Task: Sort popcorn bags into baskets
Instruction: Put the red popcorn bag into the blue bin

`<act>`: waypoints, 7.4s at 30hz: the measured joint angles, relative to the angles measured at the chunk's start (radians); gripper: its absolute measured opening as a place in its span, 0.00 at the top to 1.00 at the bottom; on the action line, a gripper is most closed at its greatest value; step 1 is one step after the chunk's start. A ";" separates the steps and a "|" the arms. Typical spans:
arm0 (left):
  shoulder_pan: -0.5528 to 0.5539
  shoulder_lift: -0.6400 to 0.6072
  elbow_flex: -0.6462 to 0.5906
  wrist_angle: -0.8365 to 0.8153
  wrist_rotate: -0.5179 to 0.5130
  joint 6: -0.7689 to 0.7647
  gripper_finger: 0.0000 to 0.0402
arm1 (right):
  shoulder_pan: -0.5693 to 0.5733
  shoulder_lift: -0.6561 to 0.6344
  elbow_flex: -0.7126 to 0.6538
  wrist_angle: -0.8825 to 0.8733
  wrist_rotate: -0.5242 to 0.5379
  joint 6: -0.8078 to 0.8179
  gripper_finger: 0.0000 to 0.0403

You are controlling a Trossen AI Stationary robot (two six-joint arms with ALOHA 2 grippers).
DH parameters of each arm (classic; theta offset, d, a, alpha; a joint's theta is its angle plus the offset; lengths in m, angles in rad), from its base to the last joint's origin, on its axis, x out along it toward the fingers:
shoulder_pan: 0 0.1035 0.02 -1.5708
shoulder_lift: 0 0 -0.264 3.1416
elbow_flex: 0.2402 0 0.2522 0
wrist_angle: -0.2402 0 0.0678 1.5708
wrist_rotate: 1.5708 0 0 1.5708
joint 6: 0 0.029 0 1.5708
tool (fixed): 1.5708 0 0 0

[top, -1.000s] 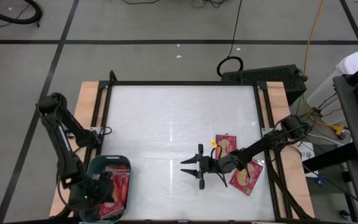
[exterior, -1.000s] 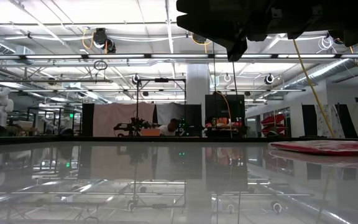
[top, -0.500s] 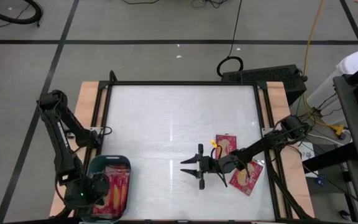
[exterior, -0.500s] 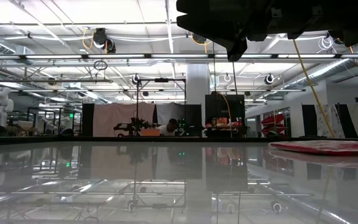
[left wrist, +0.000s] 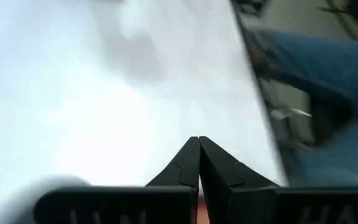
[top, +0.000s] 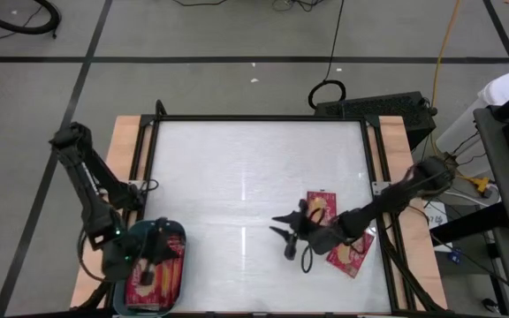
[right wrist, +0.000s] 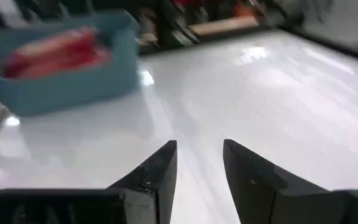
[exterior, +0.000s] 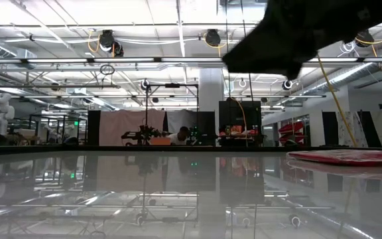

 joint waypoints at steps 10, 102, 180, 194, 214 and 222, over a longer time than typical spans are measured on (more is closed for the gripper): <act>0.246 0.004 0.000 0.227 -0.247 0.433 0.95 | 0.004 -0.267 0.000 -0.791 -0.085 0.488 0.69; 0.562 0.163 0.000 0.435 -0.158 0.392 0.94 | -0.356 -0.175 -0.344 0.043 -0.439 0.134 0.96; 0.595 0.193 0.000 1.294 -0.066 0.922 0.95 | -0.134 -0.094 -0.275 0.833 -0.263 -0.211 0.55; 0.604 0.193 0.000 1.430 0.009 1.043 0.95 | -0.189 0.111 0.008 0.938 -0.432 -0.412 0.55; 0.589 0.192 0.001 1.432 0.066 1.080 0.93 | -0.188 0.094 0.047 1.041 -0.444 -0.542 0.77; 0.589 0.193 0.000 1.416 0.085 1.070 0.93 | -0.188 0.090 0.049 1.070 -0.423 -0.543 0.58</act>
